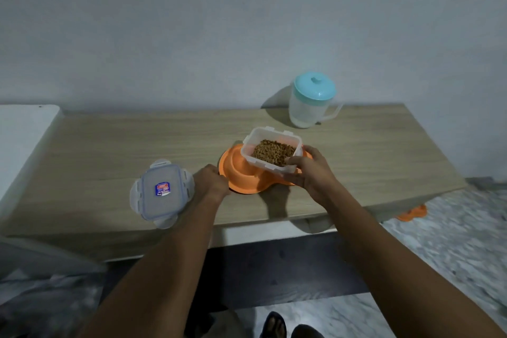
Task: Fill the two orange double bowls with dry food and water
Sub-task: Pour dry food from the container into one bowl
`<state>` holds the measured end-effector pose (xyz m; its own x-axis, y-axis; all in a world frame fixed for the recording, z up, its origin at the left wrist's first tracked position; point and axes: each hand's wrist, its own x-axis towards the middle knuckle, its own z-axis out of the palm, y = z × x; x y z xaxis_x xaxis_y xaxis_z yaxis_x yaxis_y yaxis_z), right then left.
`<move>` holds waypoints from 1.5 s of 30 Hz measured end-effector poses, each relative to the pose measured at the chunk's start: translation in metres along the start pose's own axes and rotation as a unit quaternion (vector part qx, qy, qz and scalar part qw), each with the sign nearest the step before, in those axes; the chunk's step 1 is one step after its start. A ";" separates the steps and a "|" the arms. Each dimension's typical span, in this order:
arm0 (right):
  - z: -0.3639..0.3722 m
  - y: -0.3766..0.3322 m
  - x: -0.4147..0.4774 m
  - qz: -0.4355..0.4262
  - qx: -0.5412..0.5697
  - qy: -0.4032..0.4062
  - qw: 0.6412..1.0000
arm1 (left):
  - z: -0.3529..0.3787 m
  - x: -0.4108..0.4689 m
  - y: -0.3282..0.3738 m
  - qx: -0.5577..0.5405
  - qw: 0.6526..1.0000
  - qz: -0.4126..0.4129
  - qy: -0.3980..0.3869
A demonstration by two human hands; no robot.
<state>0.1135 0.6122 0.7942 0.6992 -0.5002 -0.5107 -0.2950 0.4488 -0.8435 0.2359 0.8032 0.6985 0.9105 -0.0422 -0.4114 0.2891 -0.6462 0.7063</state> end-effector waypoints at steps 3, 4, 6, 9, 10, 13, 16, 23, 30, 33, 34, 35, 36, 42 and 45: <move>-0.008 -0.002 0.004 -0.029 -0.022 -0.007 0.999 | 0.002 0.001 0.005 -0.011 0.999 0.018 0.034; -0.009 -0.003 0.005 -0.046 -0.035 -0.002 0.998 | 0.003 0.001 0.005 -0.015 0.999 0.023 0.041; -0.011 -0.005 0.007 -0.089 -0.072 0.007 0.993 | 0.006 0.003 0.004 -0.029 0.998 0.028 0.046; -0.007 -0.007 0.004 -0.169 -0.160 0.018 0.972 | 0.007 0.005 0.002 -0.034 0.998 0.029 0.050; -0.005 -0.008 0.003 -0.187 -0.184 0.024 0.965 | 0.006 0.004 0.001 -0.034 0.998 0.031 0.048; 0.002 -0.009 0.002 -0.214 -0.236 0.045 0.947 | 0.006 0.005 -0.002 -0.041 0.998 0.032 0.039; 0.008 -0.010 0.003 -0.226 -0.264 0.055 0.936 | 0.006 0.009 -0.003 -0.048 0.998 0.029 0.039; 0.012 -0.017 0.002 -0.211 -0.282 0.065 0.934 | 0.009 0.012 -0.006 -0.057 0.997 0.035 0.039; 0.015 -0.019 0.005 -0.222 -0.327 0.067 0.916 | 0.010 0.014 -0.006 -0.071 0.996 0.031 0.039; 0.020 -0.018 0.005 -0.228 -0.351 0.083 0.904 | 0.012 0.016 -0.007 -0.068 0.996 0.028 0.042; 0.021 -0.017 0.005 -0.230 -0.355 0.087 0.902 | 0.012 0.016 -0.007 -0.067 0.996 0.029 0.042; 0.021 -0.018 0.005 -0.231 -0.357 0.089 0.901 | 0.012 0.016 -0.007 -0.067 0.996 0.029 0.041; 0.021 -0.018 0.005 -0.232 -0.361 0.088 0.899 | 0.012 0.016 -0.007 -0.066 0.997 0.030 0.039; 0.020 -0.017 0.004 -0.244 -0.393 0.098 0.881 | 0.011 0.015 -0.007 -0.074 0.996 0.030 0.039; 0.020 -0.017 0.002 -0.250 -0.401 0.103 0.875 | 0.010 0.015 -0.006 -0.074 0.996 0.028 0.037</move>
<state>0.1331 0.6180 0.8109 0.7633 -0.6460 0.0058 -0.4063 -0.4870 -0.7731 0.2444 0.7989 0.6821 0.9441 -0.0159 -0.3292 0.2726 -0.5239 0.8070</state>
